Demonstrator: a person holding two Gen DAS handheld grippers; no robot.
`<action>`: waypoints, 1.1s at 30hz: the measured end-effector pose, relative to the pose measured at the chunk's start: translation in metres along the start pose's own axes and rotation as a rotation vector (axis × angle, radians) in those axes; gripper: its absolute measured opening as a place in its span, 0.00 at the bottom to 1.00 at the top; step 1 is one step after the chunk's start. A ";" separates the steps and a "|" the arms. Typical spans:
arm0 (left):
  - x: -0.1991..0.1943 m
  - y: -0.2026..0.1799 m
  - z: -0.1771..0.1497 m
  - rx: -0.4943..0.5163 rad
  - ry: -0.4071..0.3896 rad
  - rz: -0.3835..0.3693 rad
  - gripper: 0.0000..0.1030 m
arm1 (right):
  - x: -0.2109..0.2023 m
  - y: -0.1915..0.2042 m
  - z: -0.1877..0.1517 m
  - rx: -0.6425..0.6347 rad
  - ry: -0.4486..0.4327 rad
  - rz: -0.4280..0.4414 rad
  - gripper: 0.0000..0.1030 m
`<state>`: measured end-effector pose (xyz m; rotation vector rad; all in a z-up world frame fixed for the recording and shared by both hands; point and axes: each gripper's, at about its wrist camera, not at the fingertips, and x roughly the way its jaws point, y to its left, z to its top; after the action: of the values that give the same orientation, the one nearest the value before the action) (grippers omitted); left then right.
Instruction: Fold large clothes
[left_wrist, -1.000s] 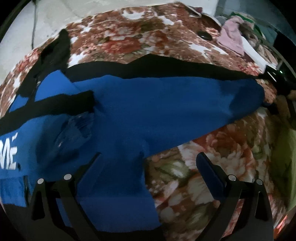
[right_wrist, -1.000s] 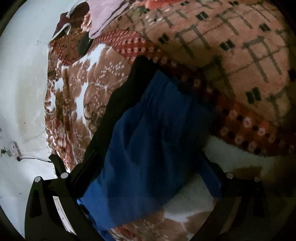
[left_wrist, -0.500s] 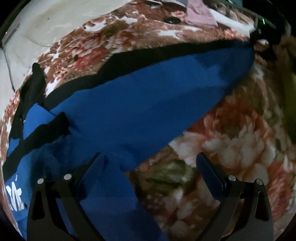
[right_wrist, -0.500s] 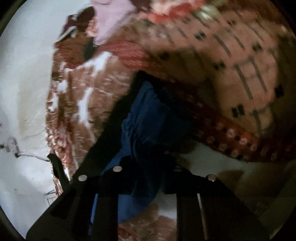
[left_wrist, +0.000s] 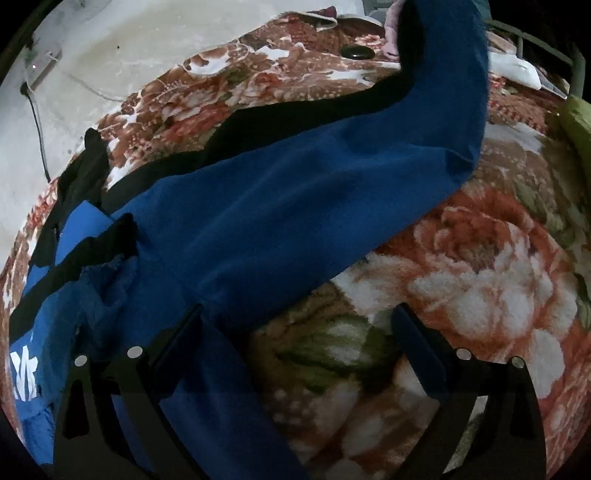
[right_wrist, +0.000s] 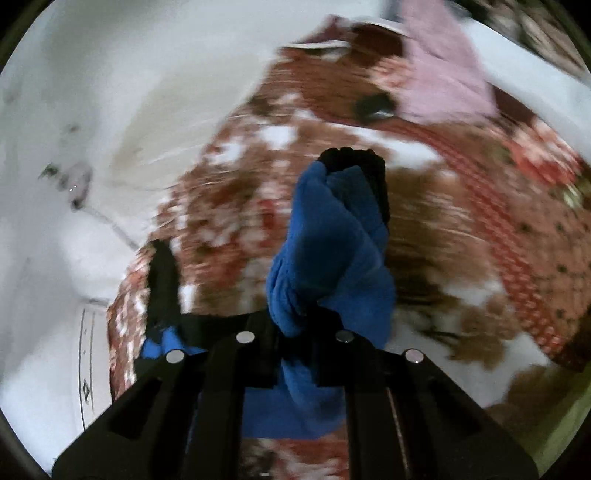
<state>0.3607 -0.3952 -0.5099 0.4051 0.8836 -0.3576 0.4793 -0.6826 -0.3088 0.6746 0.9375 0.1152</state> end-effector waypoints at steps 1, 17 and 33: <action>-0.001 -0.001 0.000 0.002 -0.003 -0.001 0.95 | 0.002 0.020 0.000 -0.021 0.000 0.028 0.11; 0.005 0.006 -0.014 -0.065 -0.054 -0.082 0.96 | 0.082 0.295 -0.054 -0.326 0.126 0.308 0.08; 0.012 0.020 -0.014 -0.145 -0.038 -0.184 0.95 | 0.261 0.457 -0.206 -0.528 0.364 0.306 0.08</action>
<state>0.3676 -0.3722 -0.5240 0.1826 0.9061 -0.4656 0.5643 -0.1238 -0.3110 0.3013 1.0864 0.7508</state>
